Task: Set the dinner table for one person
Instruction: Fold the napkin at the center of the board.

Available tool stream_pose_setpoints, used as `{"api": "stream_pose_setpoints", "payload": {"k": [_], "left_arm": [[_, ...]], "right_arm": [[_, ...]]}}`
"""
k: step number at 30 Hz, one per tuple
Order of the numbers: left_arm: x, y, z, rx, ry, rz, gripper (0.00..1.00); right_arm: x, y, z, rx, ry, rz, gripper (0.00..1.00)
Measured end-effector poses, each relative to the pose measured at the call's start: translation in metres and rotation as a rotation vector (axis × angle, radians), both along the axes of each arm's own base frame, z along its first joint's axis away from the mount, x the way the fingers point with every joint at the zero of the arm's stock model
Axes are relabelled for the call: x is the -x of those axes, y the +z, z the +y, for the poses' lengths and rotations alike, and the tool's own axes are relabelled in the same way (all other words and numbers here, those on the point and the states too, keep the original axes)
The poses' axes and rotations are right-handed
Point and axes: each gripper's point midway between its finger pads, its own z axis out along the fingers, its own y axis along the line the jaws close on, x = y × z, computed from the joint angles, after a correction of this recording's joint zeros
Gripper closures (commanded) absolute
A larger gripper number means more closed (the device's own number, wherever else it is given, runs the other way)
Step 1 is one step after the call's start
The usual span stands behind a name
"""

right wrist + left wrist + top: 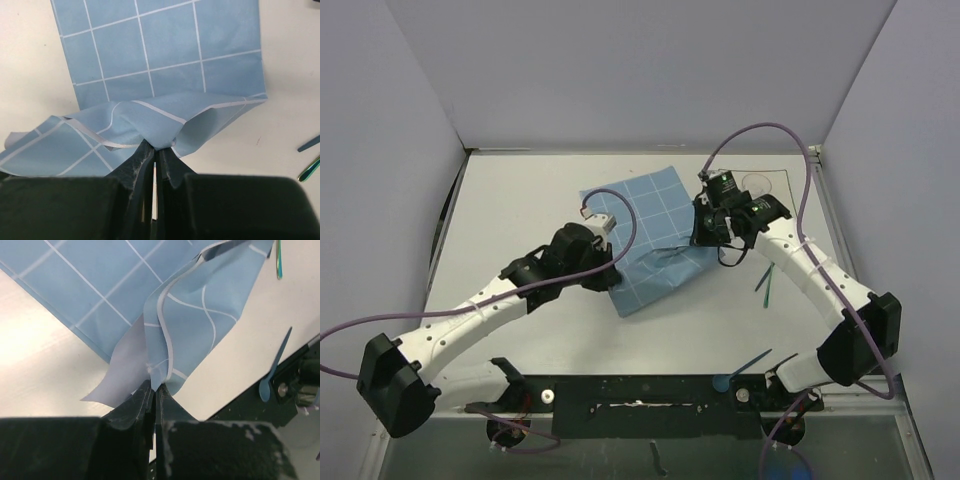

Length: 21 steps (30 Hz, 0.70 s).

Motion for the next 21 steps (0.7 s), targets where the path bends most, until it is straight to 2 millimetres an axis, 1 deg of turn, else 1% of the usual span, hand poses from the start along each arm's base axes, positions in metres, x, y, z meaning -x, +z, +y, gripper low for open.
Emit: {"api": "stream_pose_setpoints", "payload": {"k": [5, 6, 9, 14, 16, 18, 21], "left_arm": [[-0.034, 0.013, 0.013, -0.008, 0.049, -0.041, 1.00], [-0.038, 0.014, 0.015, -0.008, 0.055, -0.044, 1.00], [-0.050, 0.012, 0.022, -0.010, 0.070, -0.039, 1.00], [-0.070, -0.001, 0.028, -0.012, 0.087, -0.004, 1.00], [-0.080, -0.008, 0.028, -0.017, 0.088, 0.016, 1.00], [-0.090, -0.013, 0.029, -0.016, 0.092, 0.031, 1.00], [-0.106, -0.017, 0.030, -0.004, 0.103, 0.045, 1.00]], "right_arm": [[-0.021, -0.001, -0.002, -0.007, -0.012, -0.011, 1.00], [-0.024, -0.001, -0.004, -0.009, -0.018, -0.012, 1.00], [-0.040, -0.001, -0.002, -0.025, -0.020, -0.015, 1.00], [-0.081, 0.000, 0.014, -0.088, 0.005, -0.036, 1.00], [-0.101, -0.002, 0.024, -0.120, 0.026, -0.042, 1.00], [-0.121, -0.005, 0.033, -0.149, 0.044, -0.048, 1.00], [-0.143, -0.015, 0.043, -0.179, 0.065, -0.045, 1.00]]}}
